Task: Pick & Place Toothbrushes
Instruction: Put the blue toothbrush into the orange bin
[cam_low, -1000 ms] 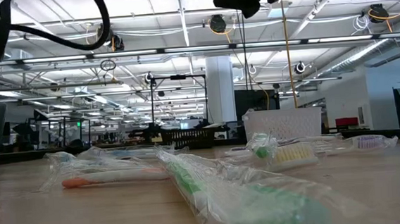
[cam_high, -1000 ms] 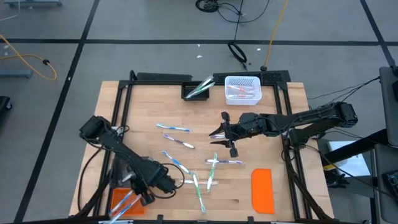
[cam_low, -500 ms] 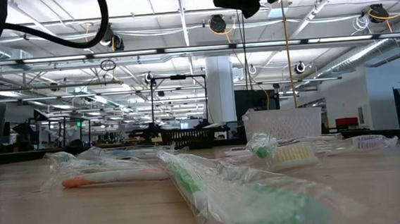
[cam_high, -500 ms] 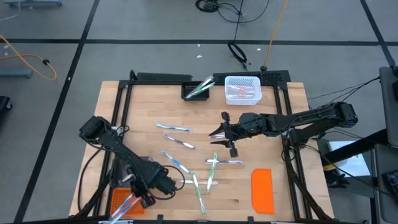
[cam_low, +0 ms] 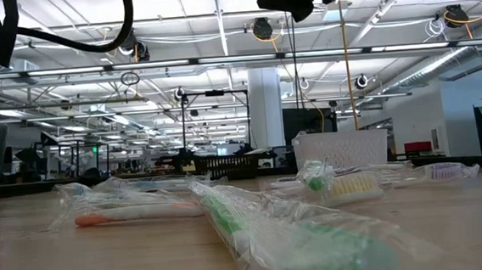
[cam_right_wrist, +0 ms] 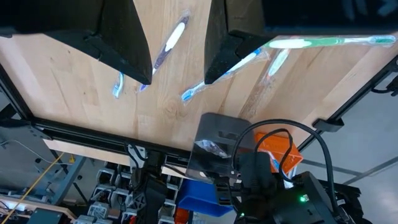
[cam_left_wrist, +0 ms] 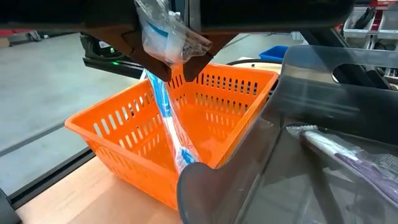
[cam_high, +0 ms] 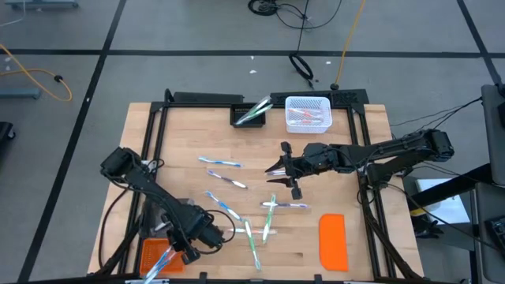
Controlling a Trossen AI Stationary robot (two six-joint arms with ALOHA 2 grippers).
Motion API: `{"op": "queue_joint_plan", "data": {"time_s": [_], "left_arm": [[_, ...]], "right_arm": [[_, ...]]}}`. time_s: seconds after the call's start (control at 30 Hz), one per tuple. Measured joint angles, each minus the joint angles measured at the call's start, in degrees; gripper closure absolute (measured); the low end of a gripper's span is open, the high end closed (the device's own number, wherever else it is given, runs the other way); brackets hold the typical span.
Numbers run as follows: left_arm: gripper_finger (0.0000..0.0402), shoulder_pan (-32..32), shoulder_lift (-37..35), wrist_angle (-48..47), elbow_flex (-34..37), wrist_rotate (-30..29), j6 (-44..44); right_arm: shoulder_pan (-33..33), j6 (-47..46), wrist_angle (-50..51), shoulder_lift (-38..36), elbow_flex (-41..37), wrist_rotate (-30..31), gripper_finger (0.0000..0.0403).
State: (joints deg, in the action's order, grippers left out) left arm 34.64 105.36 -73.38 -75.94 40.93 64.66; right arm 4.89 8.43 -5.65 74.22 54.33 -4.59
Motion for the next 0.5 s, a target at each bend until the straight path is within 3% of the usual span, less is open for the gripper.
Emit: {"op": "queue_joint_plan", "data": {"time_s": [0.13,0.5], "left_arm": [[0.0353,0.4,0.0,-0.1,0.0,-0.1,0.1],[0.0259,0.8,0.0,-0.1,0.0,-0.4,0.6]], "right_arm": [[0.0,0.0,0.0,0.0,0.0,0.0,0.0261],[0.0,0.0,0.0,0.0,0.0,0.0,0.0261]]}}
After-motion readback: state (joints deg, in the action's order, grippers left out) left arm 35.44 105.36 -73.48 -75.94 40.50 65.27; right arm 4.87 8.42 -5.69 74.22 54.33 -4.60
